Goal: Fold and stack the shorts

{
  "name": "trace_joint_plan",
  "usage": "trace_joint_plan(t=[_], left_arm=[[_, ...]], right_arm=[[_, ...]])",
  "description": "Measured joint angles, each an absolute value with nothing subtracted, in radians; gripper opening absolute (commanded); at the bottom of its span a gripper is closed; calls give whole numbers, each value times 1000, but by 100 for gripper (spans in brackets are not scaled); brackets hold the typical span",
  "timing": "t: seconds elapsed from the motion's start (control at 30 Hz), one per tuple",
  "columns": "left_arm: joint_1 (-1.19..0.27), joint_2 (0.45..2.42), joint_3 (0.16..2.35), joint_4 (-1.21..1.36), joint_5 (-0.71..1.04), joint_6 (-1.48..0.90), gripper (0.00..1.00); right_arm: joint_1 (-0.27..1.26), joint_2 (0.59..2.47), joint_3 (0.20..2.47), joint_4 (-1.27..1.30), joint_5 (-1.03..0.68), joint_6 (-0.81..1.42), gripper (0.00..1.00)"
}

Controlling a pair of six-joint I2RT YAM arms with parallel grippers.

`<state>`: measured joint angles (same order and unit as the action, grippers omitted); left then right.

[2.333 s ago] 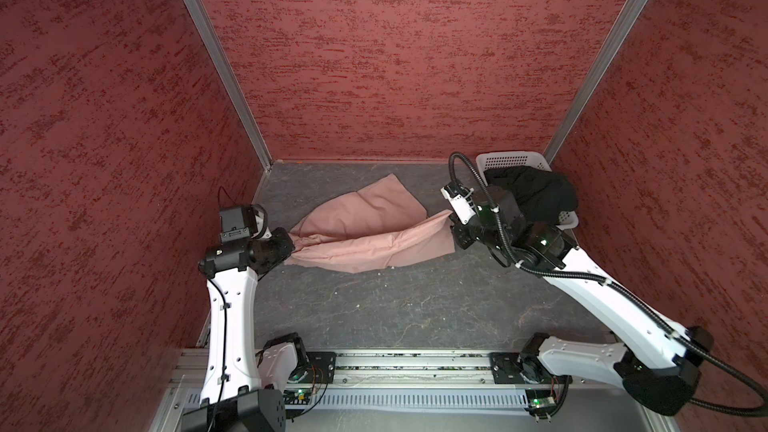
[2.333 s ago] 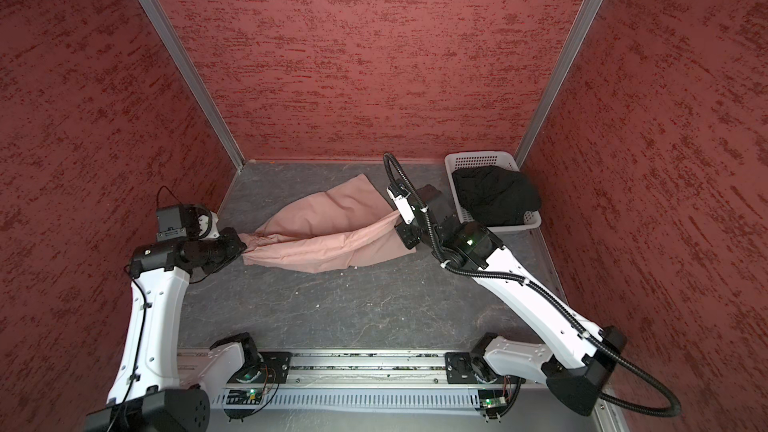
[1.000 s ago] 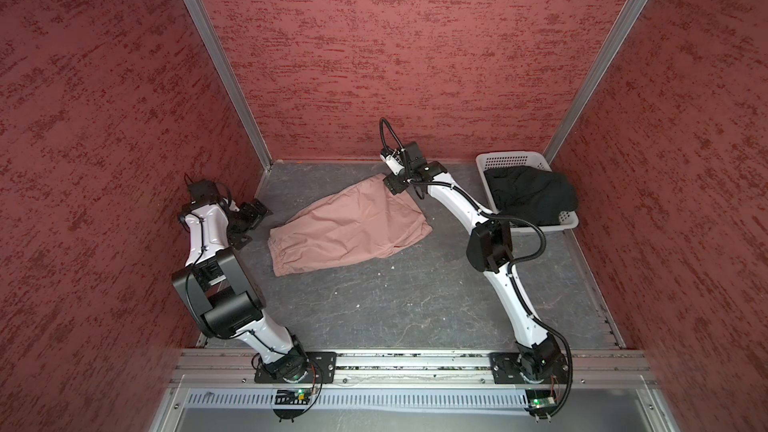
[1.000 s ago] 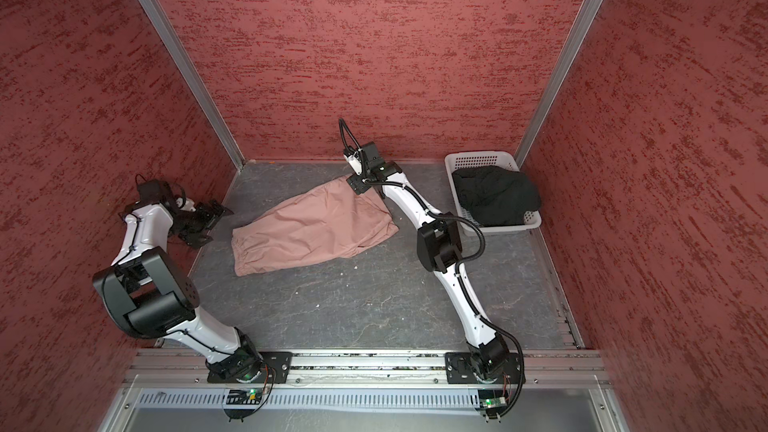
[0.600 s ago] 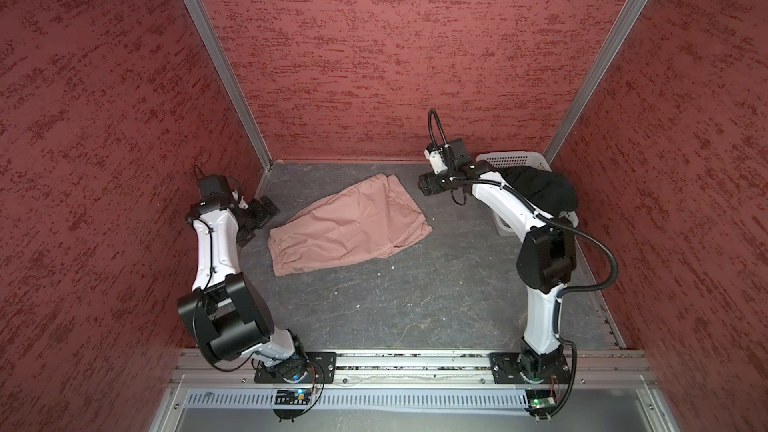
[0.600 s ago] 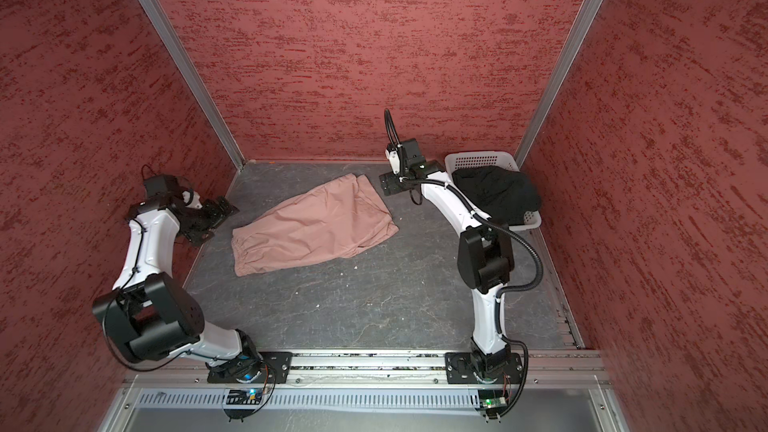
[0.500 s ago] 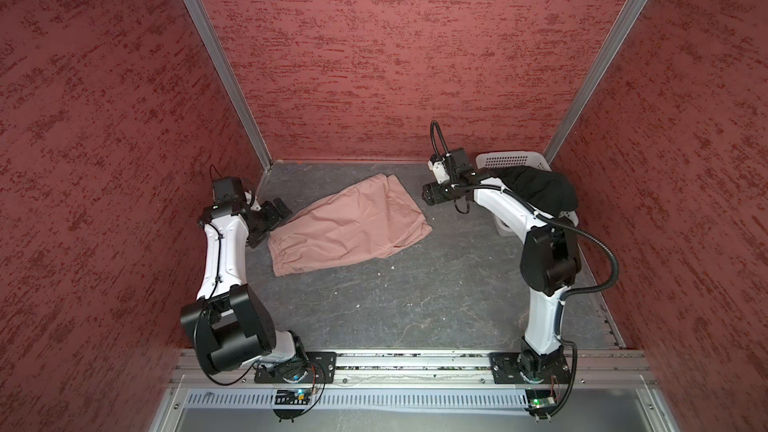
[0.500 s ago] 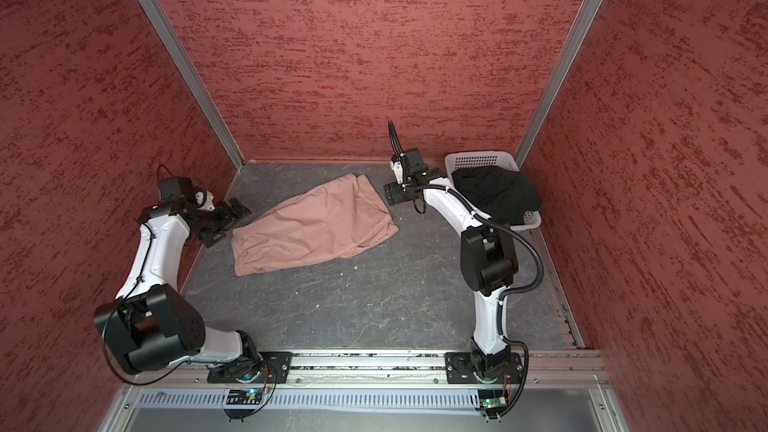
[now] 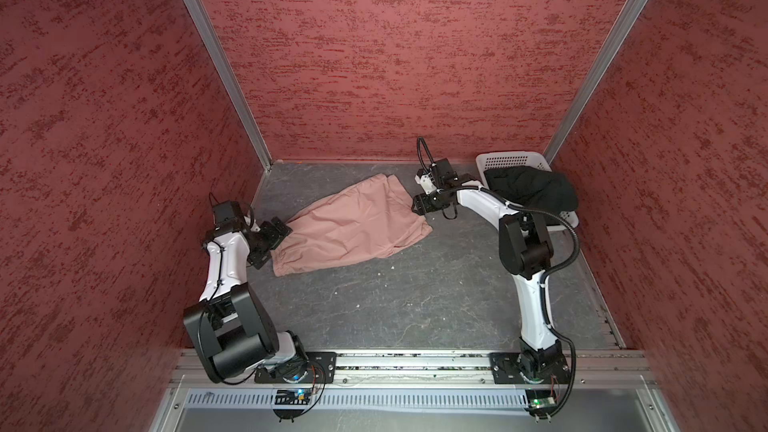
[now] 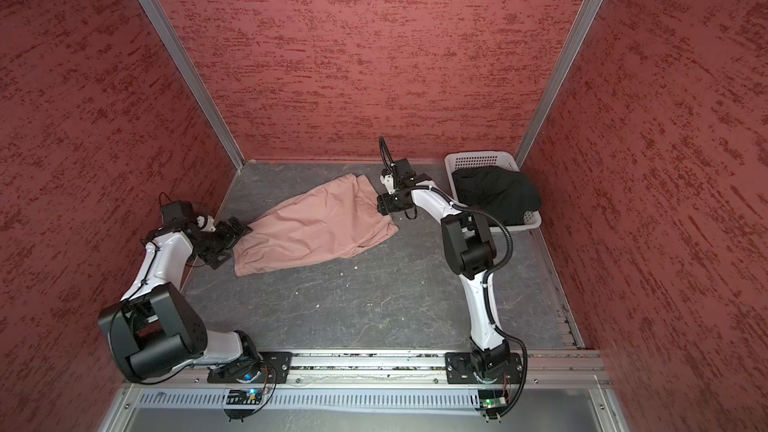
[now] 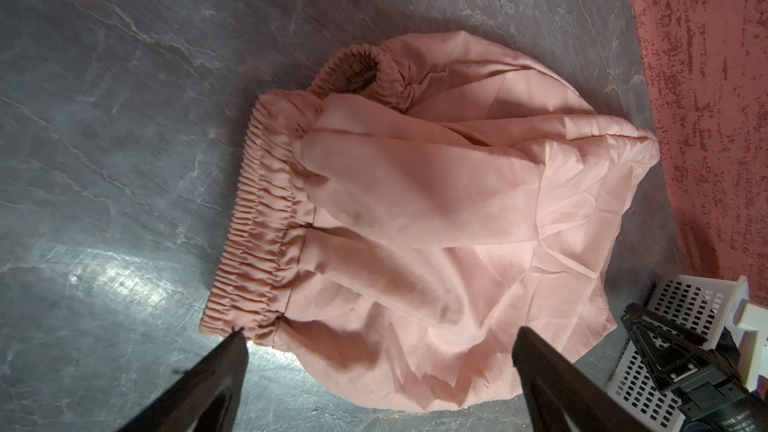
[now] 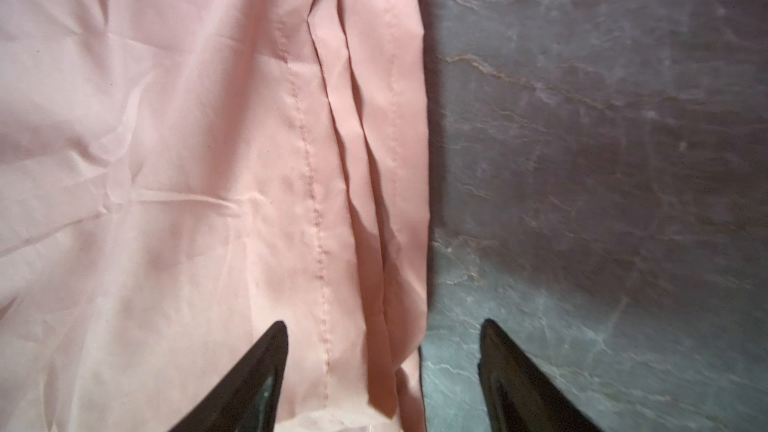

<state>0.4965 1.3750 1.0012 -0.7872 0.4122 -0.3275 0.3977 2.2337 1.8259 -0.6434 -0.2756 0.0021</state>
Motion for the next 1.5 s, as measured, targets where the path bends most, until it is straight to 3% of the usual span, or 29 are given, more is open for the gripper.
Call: trace_joint_plan(t=[0.17, 0.3, 0.53, 0.6, 0.73, 0.97, 1.3, 1.5], left_arm=[[496, 1375, 1000, -773, 418, -329, 99], [496, 1375, 1000, -766, 419, -328, 99], [500, 1374, 1000, -765, 422, -327, 99], [501, 1369, 998, -765, 422, -327, 99], [505, 1355, 996, -765, 428, -325, 99], [510, 1352, 996, -766, 437, -325, 99], [499, 1358, 978, -743, 451, -329, 99], [498, 1364, 974, -739, 452, -328, 99]], right_arm=[[403, 2243, 1826, -656, -302, 1, 56], [408, 2243, 1823, -657, -316, 10, 42], [428, 2243, 1790, -662, -315, 23, 44], [430, 2243, 1776, -664, -310, 29, 33], [435, 2243, 1753, -667, -302, 48, 0], [435, 2172, 1665, -641, -267, 90, 0], [438, 1819, 1435, -524, -262, 181, 0], [438, 1725, 1257, -451, -250, 229, 3]])
